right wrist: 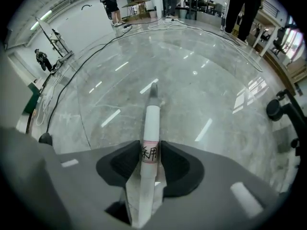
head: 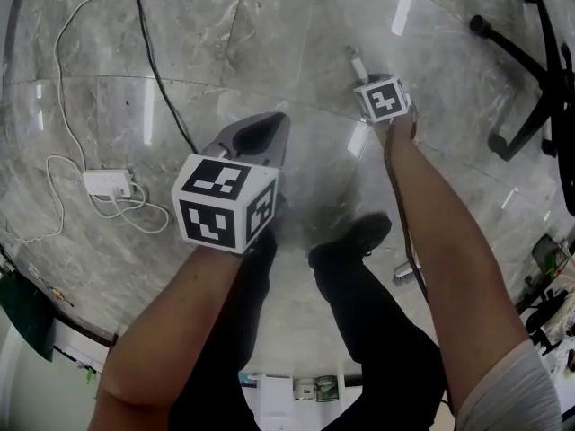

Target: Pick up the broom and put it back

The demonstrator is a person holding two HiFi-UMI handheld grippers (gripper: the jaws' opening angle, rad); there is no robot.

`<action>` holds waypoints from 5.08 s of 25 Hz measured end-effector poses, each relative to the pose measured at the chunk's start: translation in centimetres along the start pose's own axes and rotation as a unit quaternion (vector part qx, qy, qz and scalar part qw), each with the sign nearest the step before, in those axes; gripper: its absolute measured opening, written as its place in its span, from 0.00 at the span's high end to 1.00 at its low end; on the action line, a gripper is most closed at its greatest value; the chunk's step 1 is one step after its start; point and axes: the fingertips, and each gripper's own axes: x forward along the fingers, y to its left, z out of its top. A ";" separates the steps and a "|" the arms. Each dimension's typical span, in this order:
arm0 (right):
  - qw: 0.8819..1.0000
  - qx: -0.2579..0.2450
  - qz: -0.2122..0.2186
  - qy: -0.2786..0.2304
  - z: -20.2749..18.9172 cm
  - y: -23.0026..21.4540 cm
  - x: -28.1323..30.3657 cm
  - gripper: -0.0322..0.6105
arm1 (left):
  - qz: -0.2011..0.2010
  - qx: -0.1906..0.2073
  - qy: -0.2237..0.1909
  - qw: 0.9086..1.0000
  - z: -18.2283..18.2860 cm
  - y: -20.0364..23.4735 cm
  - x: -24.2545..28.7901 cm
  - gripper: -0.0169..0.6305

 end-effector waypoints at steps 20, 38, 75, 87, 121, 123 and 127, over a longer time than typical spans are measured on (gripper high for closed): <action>0.987 0.006 0.054 -0.151 2.0 3.8 -28.1 0.82 | -0.023 0.022 -0.050 0.998 11.3 -12.1 -11.5 0.96; 0.960 0.056 -0.078 -0.262 -12.3 0.1 -77.9 0.82 | -0.127 0.162 -0.050 0.977 26.1 -46.3 -34.9 0.96; 0.824 0.430 -0.138 -0.344 -31.8 -29.8 -96.2 0.81 | -0.161 0.254 -0.069 0.951 26.9 -74.9 -44.8 0.96; 0.808 0.457 -0.161 -0.335 -32.6 -31.8 -97.8 0.73 | -0.155 0.221 -0.089 0.959 28.3 -73.8 -45.1 0.96; 0.825 0.160 -0.025 -0.541 -9.6 1.6 -119.1 0.95 | -0.177 0.254 -0.176 0.935 30.1 -77.9 -51.5 0.96; 0.826 0.152 -0.021 -0.542 -9.1 2.4 -119.2 0.95 | -0.174 0.251 -0.179 0.935 30.1 -77.4 -52.0 0.96; 0.828 0.142 -0.014 -0.543 -8.0 3.4 -119.5 0.95 | -0.172 0.247 -0.185 0.935 30.4 -76.7 -52.8 0.96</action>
